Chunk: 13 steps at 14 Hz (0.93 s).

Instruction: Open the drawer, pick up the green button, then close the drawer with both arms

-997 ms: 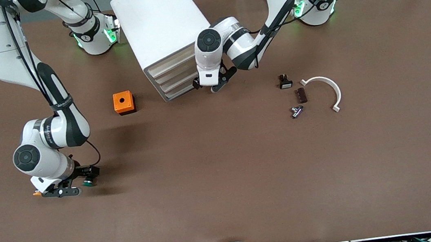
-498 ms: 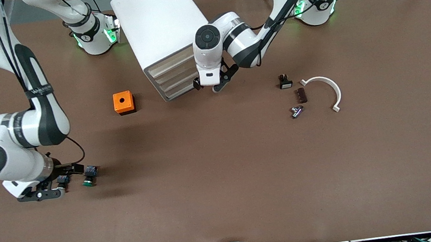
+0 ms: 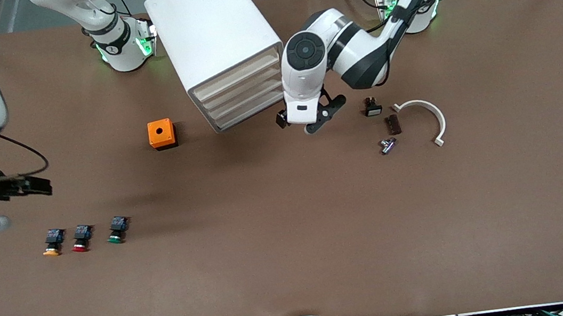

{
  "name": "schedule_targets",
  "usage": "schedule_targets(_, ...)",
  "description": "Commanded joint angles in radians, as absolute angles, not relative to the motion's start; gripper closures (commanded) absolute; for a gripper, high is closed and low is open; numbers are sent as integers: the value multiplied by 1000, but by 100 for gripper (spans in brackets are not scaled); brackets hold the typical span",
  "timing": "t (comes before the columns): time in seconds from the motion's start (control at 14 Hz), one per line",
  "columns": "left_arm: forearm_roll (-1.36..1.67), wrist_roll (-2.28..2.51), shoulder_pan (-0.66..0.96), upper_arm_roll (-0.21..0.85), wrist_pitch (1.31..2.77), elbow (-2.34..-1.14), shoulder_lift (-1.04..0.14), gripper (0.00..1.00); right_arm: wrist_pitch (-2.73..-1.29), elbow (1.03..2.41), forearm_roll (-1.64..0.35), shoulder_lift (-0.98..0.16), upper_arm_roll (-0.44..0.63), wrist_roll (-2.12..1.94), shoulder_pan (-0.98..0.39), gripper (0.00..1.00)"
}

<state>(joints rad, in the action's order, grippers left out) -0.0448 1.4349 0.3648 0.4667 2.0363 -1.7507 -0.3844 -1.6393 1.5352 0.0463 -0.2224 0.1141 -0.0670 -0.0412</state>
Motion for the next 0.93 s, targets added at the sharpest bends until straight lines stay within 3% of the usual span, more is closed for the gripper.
schedule_targets(0.0, -49, 1335, 319, 474, 1987, -1766, -272, 0, -1591, 1528, 48, -189, 101, -87, -9, 0)
schedule_targets(0.28, -49, 1145, 250, 474, 1901, -1766, -178, 0, -1542, 1509, 52, -186, 100, -140, 9, 0)
schedule_targets(0.85, -51, 982, 172, 472, 1798, -1767, -114, 0, -1499, 1479, 48, -189, 98, -132, 6, 0)
